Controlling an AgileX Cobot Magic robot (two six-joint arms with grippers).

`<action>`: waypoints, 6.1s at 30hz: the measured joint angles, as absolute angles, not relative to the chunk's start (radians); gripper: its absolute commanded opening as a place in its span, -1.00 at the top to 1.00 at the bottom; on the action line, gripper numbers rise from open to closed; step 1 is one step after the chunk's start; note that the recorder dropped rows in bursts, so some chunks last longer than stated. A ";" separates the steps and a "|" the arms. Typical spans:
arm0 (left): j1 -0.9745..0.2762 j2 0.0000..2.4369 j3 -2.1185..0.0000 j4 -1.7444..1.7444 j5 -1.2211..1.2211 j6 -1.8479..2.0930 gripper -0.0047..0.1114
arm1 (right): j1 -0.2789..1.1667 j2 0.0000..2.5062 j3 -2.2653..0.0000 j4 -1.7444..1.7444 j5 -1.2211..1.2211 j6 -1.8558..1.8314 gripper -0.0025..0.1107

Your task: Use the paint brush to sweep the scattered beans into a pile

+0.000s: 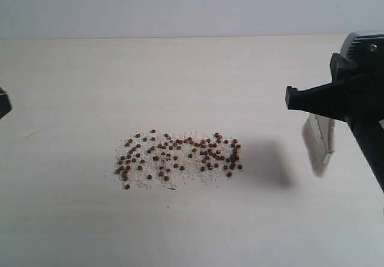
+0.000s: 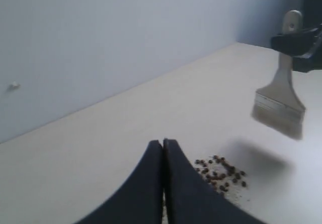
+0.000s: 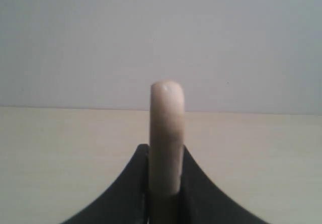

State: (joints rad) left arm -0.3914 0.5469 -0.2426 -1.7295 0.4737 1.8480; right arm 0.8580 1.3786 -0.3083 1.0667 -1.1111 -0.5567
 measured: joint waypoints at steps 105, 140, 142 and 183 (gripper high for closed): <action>-0.391 0.054 -0.009 -1.738 -0.040 1.566 0.92 | 0.859 1.542 -0.583 1.286 -0.906 -0.674 0.96; -0.391 0.054 -0.009 -1.738 -0.040 1.566 0.92 | 1.030 1.854 -0.705 1.098 -1.045 -0.233 0.96; -0.391 0.054 -0.009 -1.738 -0.040 1.566 0.92 | 1.030 1.864 -0.705 1.082 -1.052 -0.212 0.96; -0.391 0.054 -0.009 -1.738 -0.040 1.566 0.92 | 1.034 1.687 -0.687 1.150 -1.063 -0.451 0.96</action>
